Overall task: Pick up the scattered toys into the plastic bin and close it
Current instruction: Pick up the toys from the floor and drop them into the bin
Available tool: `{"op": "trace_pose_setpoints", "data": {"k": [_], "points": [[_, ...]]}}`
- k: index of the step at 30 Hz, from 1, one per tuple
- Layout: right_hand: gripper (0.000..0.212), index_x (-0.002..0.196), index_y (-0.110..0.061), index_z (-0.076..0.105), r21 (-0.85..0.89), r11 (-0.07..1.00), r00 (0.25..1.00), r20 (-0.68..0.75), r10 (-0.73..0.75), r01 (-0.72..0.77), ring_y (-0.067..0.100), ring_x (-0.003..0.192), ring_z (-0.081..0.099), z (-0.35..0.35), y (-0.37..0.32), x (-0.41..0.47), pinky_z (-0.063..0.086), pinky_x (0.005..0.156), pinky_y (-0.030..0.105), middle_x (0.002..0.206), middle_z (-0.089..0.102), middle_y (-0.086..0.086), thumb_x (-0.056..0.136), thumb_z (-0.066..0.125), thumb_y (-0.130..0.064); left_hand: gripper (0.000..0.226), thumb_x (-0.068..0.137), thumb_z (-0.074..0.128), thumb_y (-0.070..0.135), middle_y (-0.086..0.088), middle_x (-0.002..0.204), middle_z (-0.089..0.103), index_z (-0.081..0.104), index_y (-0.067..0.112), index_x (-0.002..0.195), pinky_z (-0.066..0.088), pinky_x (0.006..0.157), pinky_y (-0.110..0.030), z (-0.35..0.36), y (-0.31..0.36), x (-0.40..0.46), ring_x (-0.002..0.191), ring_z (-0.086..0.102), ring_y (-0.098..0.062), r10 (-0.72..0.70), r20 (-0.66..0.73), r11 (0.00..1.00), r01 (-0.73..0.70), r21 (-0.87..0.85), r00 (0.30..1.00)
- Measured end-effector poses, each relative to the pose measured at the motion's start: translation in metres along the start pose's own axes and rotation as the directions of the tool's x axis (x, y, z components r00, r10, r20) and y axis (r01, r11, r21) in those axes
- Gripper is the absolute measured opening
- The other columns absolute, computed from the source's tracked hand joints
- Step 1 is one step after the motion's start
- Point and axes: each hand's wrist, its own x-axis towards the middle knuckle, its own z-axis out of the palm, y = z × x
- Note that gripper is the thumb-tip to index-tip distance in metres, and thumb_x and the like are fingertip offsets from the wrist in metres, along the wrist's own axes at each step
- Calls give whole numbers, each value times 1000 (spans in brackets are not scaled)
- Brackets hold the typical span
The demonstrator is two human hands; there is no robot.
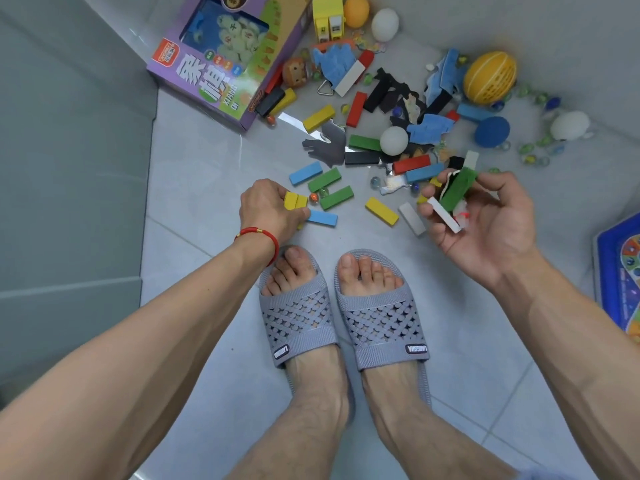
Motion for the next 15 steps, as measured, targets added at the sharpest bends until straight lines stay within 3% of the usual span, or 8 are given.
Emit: {"op": "trace_pose_setpoints", "data": {"k": [3,9,11,13,15], "points": [[43,83,-16,62,-65,998,1000,-18,13,-14,19,71,62,6,5,2,47,47,21,88,61,6,96,49,-55,28,76,85,30,-10,87,73,71,7,86,58,77,-40,2,-1,-1,85,68,-28,5,-7,1000,-5,2,1000],[34,79,-15,63,-164,986,994,-111,10,-28,20,69,63,12,12,-6,50,50,22,79,62,7,101,51,-38,18,89,71,26,1,93,62,59,17,100,41,60,-20,-11,-7,-18,76,55,-11,-4,-66,995,-2,-97,998],[34,80,-14,62,-209,977,990,-139,11,-40,22,66,61,15,14,-14,44,45,22,77,62,8,101,51,-37,18,91,69,23,-2,95,69,55,18,101,53,69,-25,-23,-9,-37,79,66,-14,-50,-36,965,39,-260,998],[37,81,-14,62,-228,971,986,-162,37,-74,21,63,60,22,17,-24,41,42,21,78,62,9,101,50,-41,20,93,68,12,-13,92,74,56,10,109,62,76,-41,-44,-6,-70,79,74,-25,-111,125,797,164,-582,986],[37,85,-14,63,-213,968,982,-159,102,-135,20,64,61,37,19,-36,46,46,21,82,64,10,102,49,-44,27,94,66,5,-18,91,73,55,2,119,63,73,-39,-74,-3,-106,78,74,-30,-96,299,569,298,-766,950]]}}
